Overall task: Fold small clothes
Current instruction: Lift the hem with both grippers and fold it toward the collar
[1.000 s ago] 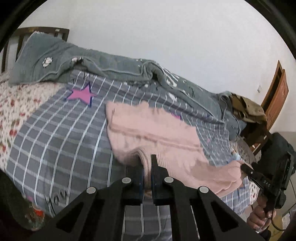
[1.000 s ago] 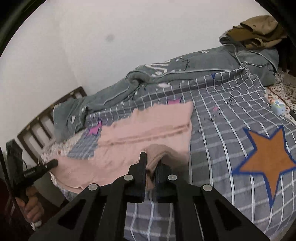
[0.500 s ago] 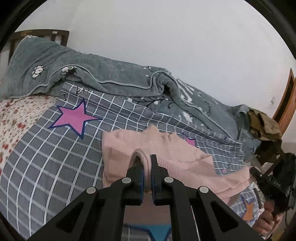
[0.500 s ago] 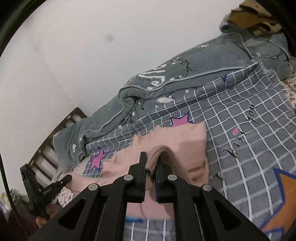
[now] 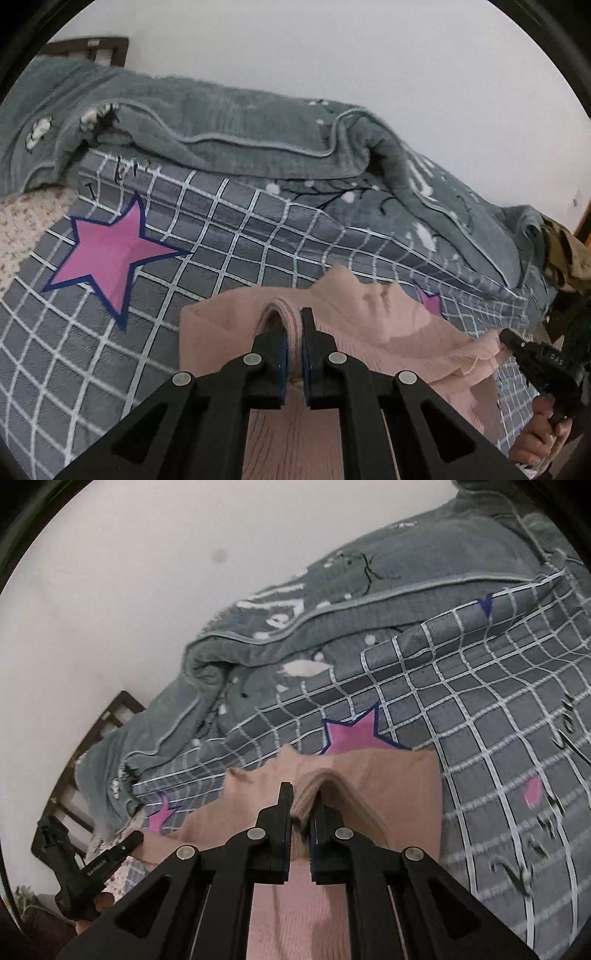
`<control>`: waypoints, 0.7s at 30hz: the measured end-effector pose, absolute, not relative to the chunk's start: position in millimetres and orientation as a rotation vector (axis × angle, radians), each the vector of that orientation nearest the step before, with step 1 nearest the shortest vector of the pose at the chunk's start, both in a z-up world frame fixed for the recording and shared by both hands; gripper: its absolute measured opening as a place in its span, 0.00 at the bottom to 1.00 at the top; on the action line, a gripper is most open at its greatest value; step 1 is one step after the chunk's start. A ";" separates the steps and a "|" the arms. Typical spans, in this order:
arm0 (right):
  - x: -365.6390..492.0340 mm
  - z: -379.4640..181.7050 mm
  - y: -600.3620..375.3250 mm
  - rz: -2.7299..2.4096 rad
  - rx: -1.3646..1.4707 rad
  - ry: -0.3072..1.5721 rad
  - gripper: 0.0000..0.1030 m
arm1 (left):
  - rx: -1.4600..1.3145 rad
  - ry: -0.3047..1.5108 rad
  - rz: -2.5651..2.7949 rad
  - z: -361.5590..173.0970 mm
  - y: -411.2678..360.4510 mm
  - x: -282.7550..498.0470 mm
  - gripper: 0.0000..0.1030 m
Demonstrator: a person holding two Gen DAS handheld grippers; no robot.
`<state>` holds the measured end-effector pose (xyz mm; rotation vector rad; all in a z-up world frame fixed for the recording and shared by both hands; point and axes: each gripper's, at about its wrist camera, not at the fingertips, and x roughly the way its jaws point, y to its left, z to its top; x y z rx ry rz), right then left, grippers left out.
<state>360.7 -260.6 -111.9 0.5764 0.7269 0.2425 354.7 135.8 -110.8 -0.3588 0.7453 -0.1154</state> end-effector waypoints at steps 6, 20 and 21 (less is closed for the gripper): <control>400.9 -132.9 -256.8 0.223 0.530 0.792 0.17 | -0.418 0.819 -0.116 -130.8 144.8 385.3 0.20; 413.1 -173.1 -249.8 0.163 0.376 0.849 0.31 | -0.160 0.847 -0.098 -149.7 124.4 405.4 0.31; 414.8 -176.5 -249.8 0.154 0.373 0.856 0.31 | -0.131 0.841 -0.085 -154.6 121.3 406.5 0.31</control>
